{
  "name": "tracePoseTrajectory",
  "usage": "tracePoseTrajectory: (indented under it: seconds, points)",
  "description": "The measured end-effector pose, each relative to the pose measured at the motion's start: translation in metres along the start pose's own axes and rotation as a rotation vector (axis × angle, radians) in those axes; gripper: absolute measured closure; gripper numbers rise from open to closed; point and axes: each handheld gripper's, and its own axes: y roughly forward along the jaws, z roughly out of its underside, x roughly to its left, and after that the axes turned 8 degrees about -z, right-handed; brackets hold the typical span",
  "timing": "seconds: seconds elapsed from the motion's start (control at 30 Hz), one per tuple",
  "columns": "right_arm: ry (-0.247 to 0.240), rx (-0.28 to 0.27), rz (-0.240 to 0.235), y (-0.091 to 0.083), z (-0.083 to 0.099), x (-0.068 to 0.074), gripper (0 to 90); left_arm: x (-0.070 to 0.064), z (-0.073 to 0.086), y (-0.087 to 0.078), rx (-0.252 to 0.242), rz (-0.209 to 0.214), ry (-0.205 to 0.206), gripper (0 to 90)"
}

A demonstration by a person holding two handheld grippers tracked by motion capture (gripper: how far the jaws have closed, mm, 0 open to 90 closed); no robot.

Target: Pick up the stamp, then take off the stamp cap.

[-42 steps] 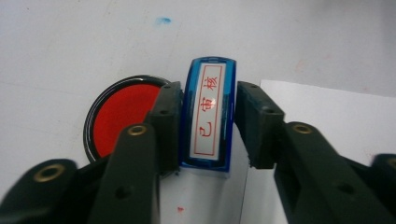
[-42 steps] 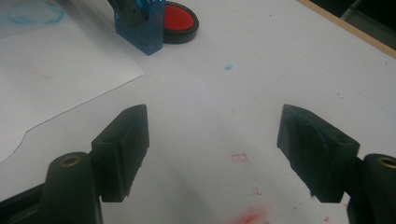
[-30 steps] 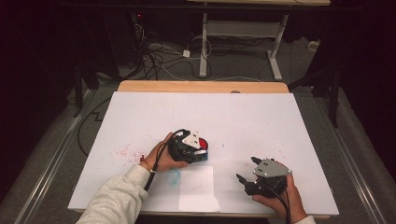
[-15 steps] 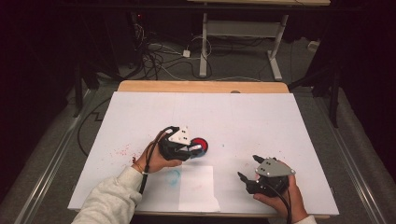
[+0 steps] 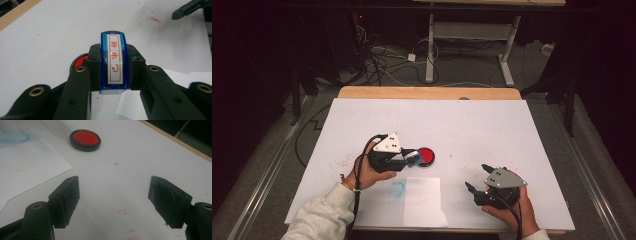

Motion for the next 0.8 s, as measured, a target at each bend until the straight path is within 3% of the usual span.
tracePoseTrajectory:
  seconds: [0.23, 0.33, 0.37, 0.4, 0.47, 0.53, 0.67, 0.8]
  points:
    - [-0.002, -0.008, 0.023, 0.002, -0.001, 0.002, 24.9, 0.0, 0.007, -0.022, -0.074, -0.033, -0.085, 68.2]
    - [0.001, -0.023, 0.023, 0.003, -0.003, 0.003, 24.0, -0.003, 0.011, -0.029, -0.079, -0.059, -0.114, 68.2]
    - [-0.001, -0.034, 0.036, 0.006, -0.007, 0.006, 26.4, -0.004, 0.012, -0.031, -0.085, -0.063, -0.124, 68.2]
    - [-0.01, -0.033, 0.016, 0.007, -0.008, 0.008, 29.4, -0.005, 0.014, -0.033, -0.087, -0.062, -0.134, 68.2]
    - [-0.022, -0.029, 0.01, 0.009, -0.01, 0.01, 28.9, -0.009, 0.015, -0.036, -0.078, -0.094, -0.136, 68.2]
    - [-0.033, -0.038, 0.021, 0.011, -0.014, 0.012, 27.1, -0.009, 0.018, -0.039, -0.084, -0.093, -0.155, 68.2]
    - [-0.029, -0.064, 0.025, 0.018, -0.021, 0.015, 24.4, -0.01, 0.024, -0.041, -0.091, -0.103, -0.217, 68.2]
    - [-0.061, -0.053, 0.02, 0.03, -0.026, 0.022, 23.8, -0.01, 0.029, -0.041, -0.094, -0.099, -0.28, 68.2]
